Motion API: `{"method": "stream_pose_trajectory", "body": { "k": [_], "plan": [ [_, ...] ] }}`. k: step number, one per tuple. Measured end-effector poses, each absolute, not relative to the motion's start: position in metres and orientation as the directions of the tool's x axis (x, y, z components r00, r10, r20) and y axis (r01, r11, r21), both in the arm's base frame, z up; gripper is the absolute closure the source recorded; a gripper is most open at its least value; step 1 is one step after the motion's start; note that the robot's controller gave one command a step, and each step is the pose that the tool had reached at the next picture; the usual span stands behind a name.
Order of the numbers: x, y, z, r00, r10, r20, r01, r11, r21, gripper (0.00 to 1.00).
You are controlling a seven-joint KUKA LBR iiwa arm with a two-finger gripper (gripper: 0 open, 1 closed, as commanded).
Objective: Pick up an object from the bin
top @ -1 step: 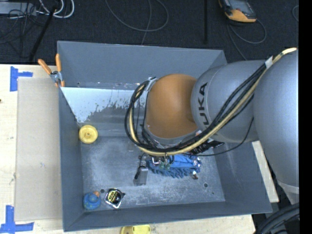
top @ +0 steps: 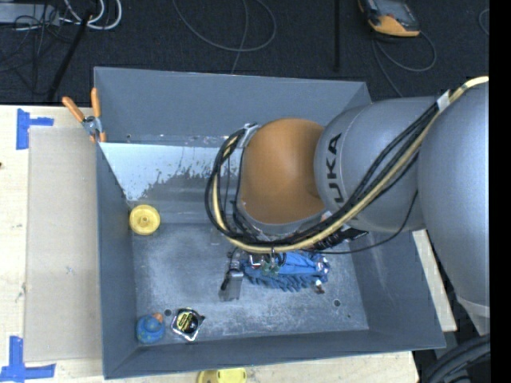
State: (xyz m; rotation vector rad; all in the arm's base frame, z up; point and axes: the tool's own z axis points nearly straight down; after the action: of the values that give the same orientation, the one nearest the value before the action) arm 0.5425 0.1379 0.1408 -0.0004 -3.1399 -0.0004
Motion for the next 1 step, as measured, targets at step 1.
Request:
{"method": "stream_pose_trajectory", "body": {
  "k": [1],
  "plan": [
    [0.5763,0.1058,0.1282,-0.998,-0.060,-0.002,-0.060,0.998,0.001,0.00]
  ]
}}
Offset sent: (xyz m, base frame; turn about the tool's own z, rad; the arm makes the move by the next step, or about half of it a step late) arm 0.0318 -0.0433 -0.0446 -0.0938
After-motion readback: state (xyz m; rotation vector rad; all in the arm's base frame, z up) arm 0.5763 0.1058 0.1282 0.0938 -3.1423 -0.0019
